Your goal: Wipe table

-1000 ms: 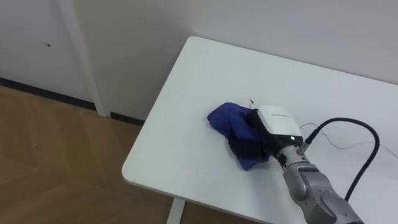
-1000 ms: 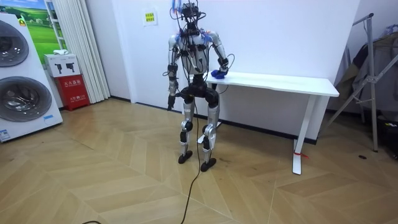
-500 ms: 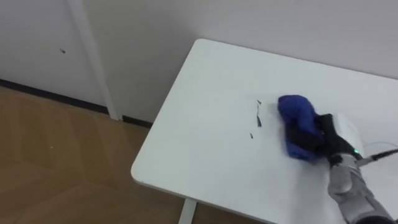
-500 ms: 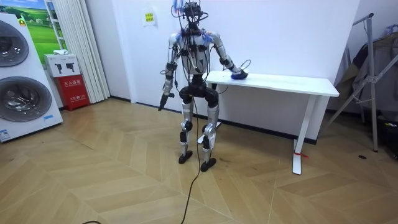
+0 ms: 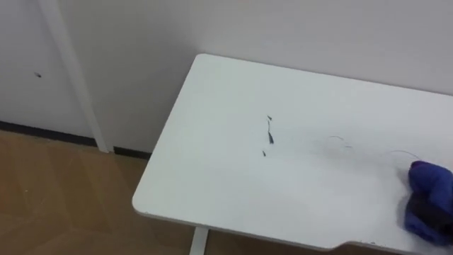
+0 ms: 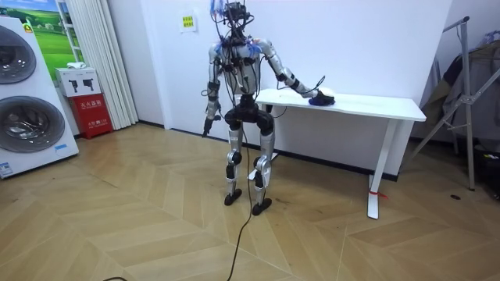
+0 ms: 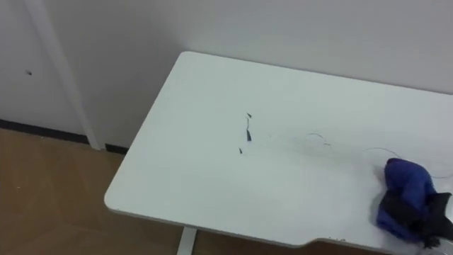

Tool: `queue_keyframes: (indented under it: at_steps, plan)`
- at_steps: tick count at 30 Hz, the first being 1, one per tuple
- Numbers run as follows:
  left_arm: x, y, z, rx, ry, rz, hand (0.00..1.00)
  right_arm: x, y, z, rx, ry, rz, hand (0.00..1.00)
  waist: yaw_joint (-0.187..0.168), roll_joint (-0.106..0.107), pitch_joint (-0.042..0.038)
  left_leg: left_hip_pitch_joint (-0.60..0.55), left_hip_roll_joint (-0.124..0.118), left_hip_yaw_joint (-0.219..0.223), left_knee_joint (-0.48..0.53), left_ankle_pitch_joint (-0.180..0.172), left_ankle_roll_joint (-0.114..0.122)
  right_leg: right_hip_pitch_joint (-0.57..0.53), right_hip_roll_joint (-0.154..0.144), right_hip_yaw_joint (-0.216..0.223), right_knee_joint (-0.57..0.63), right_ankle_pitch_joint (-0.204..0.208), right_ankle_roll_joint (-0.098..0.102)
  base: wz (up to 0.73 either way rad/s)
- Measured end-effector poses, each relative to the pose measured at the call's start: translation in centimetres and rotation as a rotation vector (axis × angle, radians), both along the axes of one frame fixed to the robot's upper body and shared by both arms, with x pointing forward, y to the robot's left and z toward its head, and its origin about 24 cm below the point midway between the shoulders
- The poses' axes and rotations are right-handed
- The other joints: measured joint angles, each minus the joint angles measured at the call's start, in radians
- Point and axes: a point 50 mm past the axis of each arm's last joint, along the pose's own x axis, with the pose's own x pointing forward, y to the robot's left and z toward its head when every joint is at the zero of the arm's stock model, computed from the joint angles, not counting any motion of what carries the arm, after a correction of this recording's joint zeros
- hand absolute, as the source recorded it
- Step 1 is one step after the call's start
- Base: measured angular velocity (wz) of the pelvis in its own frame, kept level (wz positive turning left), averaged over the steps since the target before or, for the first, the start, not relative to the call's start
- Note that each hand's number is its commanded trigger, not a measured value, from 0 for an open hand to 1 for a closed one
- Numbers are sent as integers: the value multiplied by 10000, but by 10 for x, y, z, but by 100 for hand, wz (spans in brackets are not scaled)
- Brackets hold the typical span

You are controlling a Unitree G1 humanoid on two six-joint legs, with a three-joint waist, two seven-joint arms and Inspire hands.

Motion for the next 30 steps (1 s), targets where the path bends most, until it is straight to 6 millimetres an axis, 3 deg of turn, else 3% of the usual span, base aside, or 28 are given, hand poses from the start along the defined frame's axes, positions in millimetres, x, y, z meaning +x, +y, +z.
queue_keyframes:
  at_steps: [3, 9, 13, 16, 19, 24, 28, 30]
  plan:
    - [3, -1, 0, -24, -19, -134, 0, 2, 2, 1, -303, 181, 266, 100, 115, 9, 9, 55, 3, 52, -7, 3, -1, -16, 7, 99, 64, -1, 0, -9]
    - [6, -10, -4, -271, 148, -790, 0, 38, 26, 9, -1534, 1188, 2347, 100, 599, 75, 67, 145, 166, 461, -109, -8, -24, -196, 152, 559, 104, 91, -96, -30]
    - [15, -21, -7, -556, 143, -1460, 0, 89, 79, 21, -1790, 835, 4879, 100, 998, 172, 195, 85, 253, 508, -145, -2, -64, -374, 274, 742, 115, 161, -169, -17]
    - [20, -22, -8, -714, 64, -1559, 0, 120, 117, 31, -1618, 615, 6621, 100, 1602, 145, 267, 38, 279, 513, -282, 41, -130, -540, 316, 730, 65, 155, -184, 3]
    - [16, -23, -8, -876, 204, -1485, 0, 144, 134, 44, -1394, 312, 7213, 100, 1947, 89, 291, -221, 266, 343, -233, 57, -137, -733, 298, 512, 37, 152, -187, 19]
    - [-6, -21, -8, -925, 791, -1308, 0, 154, 123, 46, -371, -14, 6593, 100, 1993, 72, 288, -375, 250, 1, -133, 61, -134, -683, 260, 86, 29, 152, -187, 32]
    - [-3, -20, -8, -1006, 723, -1352, 0, 137, 103, 34, 516, -425, 5570, 100, 1541, 118, 275, -386, 141, -130, -120, 63, -131, -420, 162, -189, -133, 141, -169, 33]
    - [-1, -19, -7, -1022, 649, -1353, 0, 127, 95, 28, 886, -626, 4997, 100, 1393, 170, 213, -381, 91, -135, -72, 63, -129, -367, 118, -289, -129, 142, -169, 12]
